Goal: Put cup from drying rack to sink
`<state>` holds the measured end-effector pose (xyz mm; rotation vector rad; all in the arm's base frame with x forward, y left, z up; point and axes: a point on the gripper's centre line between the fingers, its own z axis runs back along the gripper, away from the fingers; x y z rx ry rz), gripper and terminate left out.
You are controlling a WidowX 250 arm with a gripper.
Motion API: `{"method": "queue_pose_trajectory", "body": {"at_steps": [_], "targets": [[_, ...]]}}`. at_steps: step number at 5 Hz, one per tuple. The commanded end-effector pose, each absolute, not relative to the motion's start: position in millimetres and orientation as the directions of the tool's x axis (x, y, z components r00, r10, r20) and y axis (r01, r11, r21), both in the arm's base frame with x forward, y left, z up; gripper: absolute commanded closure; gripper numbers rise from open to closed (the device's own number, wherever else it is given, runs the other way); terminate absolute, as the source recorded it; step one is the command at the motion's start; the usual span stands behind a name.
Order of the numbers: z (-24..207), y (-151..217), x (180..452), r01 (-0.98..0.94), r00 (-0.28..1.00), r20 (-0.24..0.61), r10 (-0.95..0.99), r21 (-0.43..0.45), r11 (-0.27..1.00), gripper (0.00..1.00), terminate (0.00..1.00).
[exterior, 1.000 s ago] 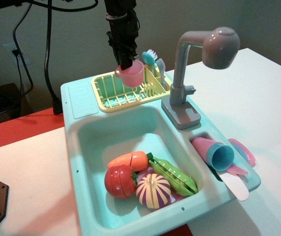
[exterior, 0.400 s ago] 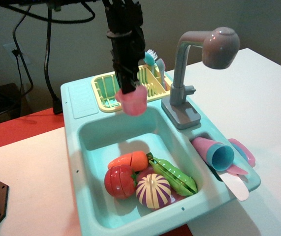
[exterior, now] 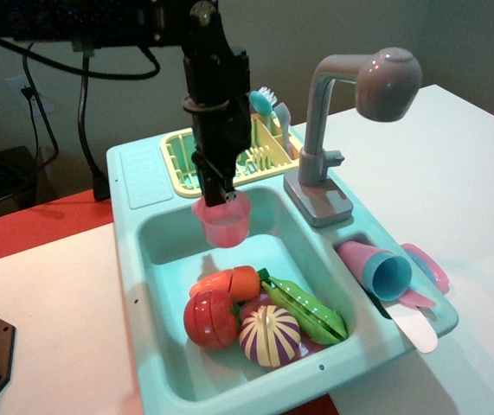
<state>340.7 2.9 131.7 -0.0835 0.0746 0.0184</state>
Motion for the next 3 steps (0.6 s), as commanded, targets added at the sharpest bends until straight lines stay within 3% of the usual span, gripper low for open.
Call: {"method": "queue_pose_trajectory", "body": {"at_steps": [1, 2, 3], "targets": [[138.4, 2.6, 344.3, -0.037, 0.999, 0.000, 0.037, -0.070, 0.997, 1.00, 0.00], [124.6, 4.3, 347.2, -0.040, 0.999, -0.006, 0.040, -0.052, 0.998, 1.00, 0.00], [124.1, 5.1, 348.6, -0.049, 0.999, -0.011, 0.048, -0.062, 0.997, 0.00, 1.00]]}}
